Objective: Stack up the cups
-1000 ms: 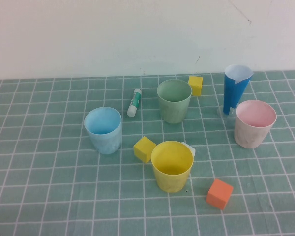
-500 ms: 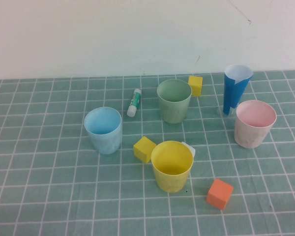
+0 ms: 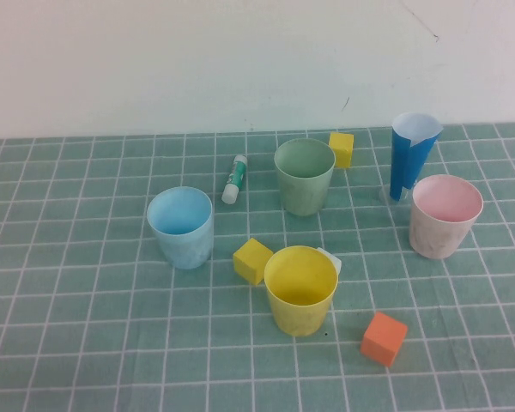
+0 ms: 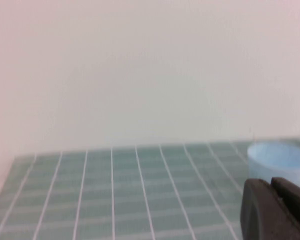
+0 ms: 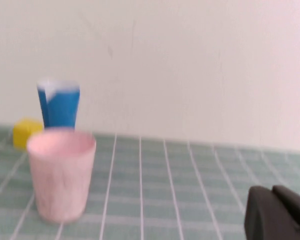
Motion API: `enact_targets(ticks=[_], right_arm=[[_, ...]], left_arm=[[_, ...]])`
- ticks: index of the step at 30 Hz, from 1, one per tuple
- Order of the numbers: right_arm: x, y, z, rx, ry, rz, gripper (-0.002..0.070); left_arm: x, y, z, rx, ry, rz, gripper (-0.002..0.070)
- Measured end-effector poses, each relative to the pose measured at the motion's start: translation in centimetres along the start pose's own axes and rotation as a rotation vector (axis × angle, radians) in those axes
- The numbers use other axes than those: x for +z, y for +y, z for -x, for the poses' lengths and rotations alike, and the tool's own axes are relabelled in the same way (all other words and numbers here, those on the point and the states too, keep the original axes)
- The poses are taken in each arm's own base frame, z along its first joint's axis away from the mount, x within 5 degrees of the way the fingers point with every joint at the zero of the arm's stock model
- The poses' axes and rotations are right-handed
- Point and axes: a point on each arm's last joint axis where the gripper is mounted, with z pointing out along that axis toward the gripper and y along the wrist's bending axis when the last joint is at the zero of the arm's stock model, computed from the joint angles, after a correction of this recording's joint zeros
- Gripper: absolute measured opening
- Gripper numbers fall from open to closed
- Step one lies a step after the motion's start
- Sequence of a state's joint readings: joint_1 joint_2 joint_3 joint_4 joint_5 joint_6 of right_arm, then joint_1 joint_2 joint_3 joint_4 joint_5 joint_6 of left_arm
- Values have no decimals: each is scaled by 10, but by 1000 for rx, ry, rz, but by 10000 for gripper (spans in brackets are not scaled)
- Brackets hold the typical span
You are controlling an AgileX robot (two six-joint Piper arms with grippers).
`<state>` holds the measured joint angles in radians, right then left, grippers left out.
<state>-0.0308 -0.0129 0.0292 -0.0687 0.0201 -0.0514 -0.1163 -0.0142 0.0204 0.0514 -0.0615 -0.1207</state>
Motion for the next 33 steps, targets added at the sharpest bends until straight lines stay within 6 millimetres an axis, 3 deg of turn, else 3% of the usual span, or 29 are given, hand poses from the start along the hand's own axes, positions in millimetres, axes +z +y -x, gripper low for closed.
enact_targets(ticks=[8, 17, 22, 25, 29, 33], right_arm=[[-7, -2, 35, 9, -396, -19, -3], [-10, -2, 40, 6, -459, -24, -3], [-8, -3, 40, -34, -383, -28, -3], [-11, -5, 55, -82, -282, -33, -3], [-19, -8, 76, -183, -188, -41, -3], [-24, -10, 80, -238, -71, -29, -3]], left_arm=[[-2, -2, 18, 17, -201, -25, -2], [-3, -3, 22, 18, -242, -30, -2], [-8, -5, 36, 17, -407, -51, -2], [-11, -6, 43, -3, -496, -68, -2], [-12, -6, 44, 22, -507, -63, -2], [-9, -5, 41, 28, -457, -54, -2]])
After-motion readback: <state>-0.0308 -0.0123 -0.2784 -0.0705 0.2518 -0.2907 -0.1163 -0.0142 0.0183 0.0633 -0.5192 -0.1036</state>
